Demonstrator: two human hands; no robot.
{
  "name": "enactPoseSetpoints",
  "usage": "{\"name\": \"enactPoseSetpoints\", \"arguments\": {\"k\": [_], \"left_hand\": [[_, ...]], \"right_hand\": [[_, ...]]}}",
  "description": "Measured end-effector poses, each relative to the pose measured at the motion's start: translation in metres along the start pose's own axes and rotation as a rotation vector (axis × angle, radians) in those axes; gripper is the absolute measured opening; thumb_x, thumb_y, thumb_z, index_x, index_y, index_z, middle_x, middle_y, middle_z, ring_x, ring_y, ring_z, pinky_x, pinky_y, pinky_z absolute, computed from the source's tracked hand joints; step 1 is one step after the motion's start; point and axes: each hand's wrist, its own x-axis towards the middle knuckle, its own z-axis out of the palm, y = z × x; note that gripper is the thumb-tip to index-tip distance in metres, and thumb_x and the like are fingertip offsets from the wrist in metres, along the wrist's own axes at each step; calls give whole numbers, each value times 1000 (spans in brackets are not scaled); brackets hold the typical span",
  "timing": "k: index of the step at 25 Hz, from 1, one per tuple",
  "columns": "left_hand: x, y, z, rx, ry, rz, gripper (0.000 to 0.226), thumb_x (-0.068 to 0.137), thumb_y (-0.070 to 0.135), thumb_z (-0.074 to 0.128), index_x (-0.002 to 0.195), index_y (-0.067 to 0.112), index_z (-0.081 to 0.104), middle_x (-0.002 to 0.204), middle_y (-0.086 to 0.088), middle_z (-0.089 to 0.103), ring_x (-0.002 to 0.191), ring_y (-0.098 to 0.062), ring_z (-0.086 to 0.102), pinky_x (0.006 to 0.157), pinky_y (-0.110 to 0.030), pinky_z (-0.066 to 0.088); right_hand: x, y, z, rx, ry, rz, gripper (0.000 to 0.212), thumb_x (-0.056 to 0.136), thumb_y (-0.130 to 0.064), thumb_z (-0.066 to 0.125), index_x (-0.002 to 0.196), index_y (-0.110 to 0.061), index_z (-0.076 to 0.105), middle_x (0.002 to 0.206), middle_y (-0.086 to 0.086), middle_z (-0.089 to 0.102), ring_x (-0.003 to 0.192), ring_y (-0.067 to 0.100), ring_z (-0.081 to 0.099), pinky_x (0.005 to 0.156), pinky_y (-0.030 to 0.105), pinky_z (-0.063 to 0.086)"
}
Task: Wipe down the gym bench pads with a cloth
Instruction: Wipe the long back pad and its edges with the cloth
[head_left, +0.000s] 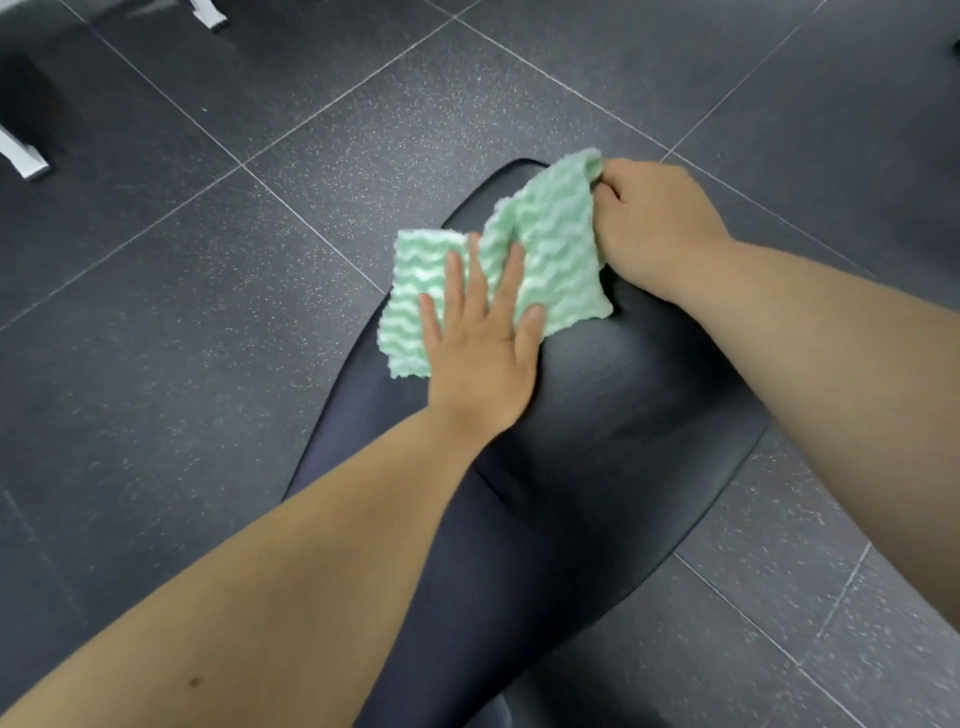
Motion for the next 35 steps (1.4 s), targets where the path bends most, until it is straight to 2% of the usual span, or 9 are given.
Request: {"name": "enactPoseSetpoints", "arguments": {"k": [2,5,10,15,21,23,27,32,35], "left_hand": [[-2,-13,3,-24,27,-130,54,99,46,17,149,39,-2,160,1,-12,145,-18,-19,116,-51,-10],[-19,15,11,-97,40,-291,54,97,49,21,147,44,2,160,1,-13,145,-20,-17,115,-54,-9],[-76,43,34,112,-47,345,55,94,52,16,146,41,3,157,5,-6,145,-18,-11,115,-50,-10],[7,67,19,-44,101,-180,53,97,45,20,149,41,8,161,-1,-2,147,-22,-8,115,-56,-3],[-114,84,66,276,-65,511,52,98,46,9,148,40,0,158,4,-8,146,-22,-12,115,-55,-2],[-112,53,58,257,-99,385,53,97,47,7,145,41,-12,159,1,-7,144,-16,-19,115,-54,-3],[-55,75,45,-26,55,-186,57,96,44,19,149,38,-3,160,-3,-7,145,-20,-17,115,-55,-8],[-66,125,61,131,132,298,51,96,40,30,147,41,21,160,-1,9,147,-26,0,114,-56,-3],[-117,98,72,114,59,437,54,91,26,43,143,35,32,158,3,16,147,-25,5,115,-57,2]], "right_hand": [[-21,19,-11,20,-10,17,33,99,-26,32,108,-18,63,115,6,65,107,31,55,82,35,44],[-37,36,-23,103,-77,92,45,101,-37,27,100,-15,66,113,9,65,113,32,53,91,36,40],[-56,60,-33,367,-81,194,63,98,-57,19,117,-21,68,126,2,63,118,21,53,99,30,34],[-81,106,-32,809,-58,368,69,89,-65,23,100,-22,76,112,-4,71,110,11,63,107,33,38],[-94,122,-32,1289,-16,488,64,98,-55,26,99,-11,72,103,4,74,95,9,68,84,23,52],[-96,119,-30,1250,-16,488,56,98,-51,30,100,-14,72,103,0,74,101,8,66,95,24,45],[-99,119,-20,1298,74,475,40,99,-35,38,99,-11,70,97,1,74,87,8,69,78,20,48],[-113,143,-15,1618,95,552,43,97,-39,40,104,-9,70,110,11,72,98,29,70,89,47,54],[-139,149,-8,1554,40,619,46,93,-51,45,107,-15,69,113,7,69,105,25,64,97,46,48]]}}
